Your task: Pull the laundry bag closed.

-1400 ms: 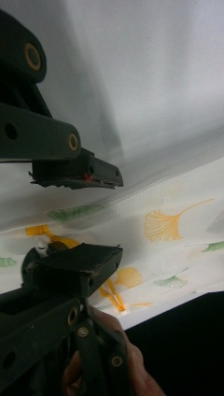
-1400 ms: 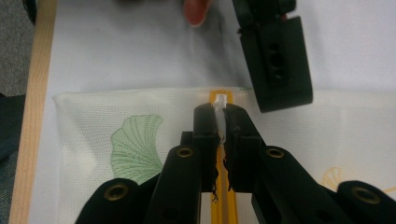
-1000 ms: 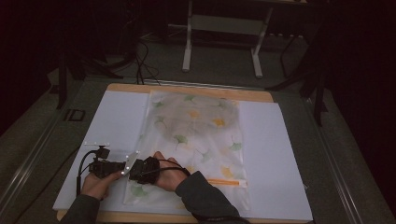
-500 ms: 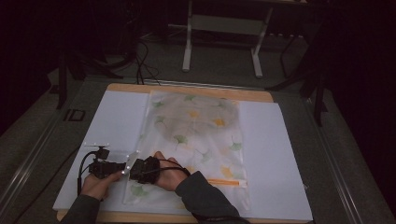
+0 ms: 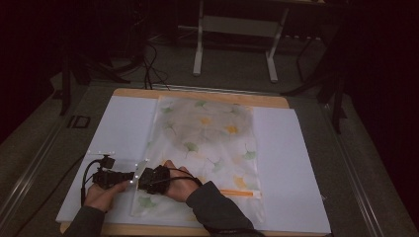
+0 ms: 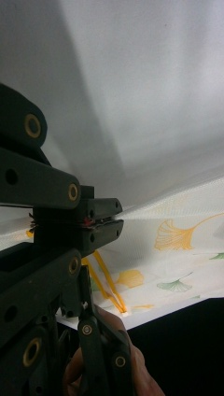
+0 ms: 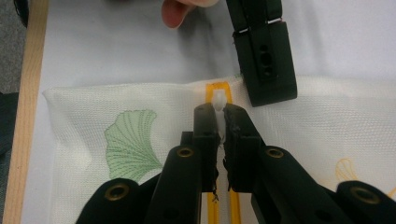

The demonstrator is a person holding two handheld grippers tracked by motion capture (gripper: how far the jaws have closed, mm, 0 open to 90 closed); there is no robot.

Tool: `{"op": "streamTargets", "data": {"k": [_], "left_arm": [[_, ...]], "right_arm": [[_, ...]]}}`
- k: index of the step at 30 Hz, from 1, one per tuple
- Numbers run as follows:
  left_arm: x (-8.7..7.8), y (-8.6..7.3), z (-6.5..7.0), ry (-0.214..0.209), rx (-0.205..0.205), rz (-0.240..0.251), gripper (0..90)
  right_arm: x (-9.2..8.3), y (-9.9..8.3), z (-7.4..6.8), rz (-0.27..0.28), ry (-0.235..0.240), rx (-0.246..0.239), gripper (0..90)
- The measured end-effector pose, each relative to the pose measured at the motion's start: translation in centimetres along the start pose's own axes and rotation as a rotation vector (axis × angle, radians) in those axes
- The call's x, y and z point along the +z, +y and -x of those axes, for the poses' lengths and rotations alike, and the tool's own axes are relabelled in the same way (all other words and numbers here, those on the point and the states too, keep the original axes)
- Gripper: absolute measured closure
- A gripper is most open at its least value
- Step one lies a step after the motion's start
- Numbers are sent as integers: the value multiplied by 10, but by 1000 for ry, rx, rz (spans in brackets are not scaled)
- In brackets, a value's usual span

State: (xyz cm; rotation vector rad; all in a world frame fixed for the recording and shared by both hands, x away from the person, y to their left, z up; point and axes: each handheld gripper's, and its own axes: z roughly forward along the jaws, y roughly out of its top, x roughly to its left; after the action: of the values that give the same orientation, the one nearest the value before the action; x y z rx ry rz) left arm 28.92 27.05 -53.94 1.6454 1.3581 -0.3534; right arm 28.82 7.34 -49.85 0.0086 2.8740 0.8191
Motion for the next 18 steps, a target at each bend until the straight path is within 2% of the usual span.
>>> {"op": "streamTargets", "data": {"k": [7,18], "left_arm": [[-2,0,1,8,23,-2,895],[-3,0,2,6,29,1,895]], "right_arm": [[0,-1,0,3,1,3,845],[-1,-3,1,3,2,6,845]]}}
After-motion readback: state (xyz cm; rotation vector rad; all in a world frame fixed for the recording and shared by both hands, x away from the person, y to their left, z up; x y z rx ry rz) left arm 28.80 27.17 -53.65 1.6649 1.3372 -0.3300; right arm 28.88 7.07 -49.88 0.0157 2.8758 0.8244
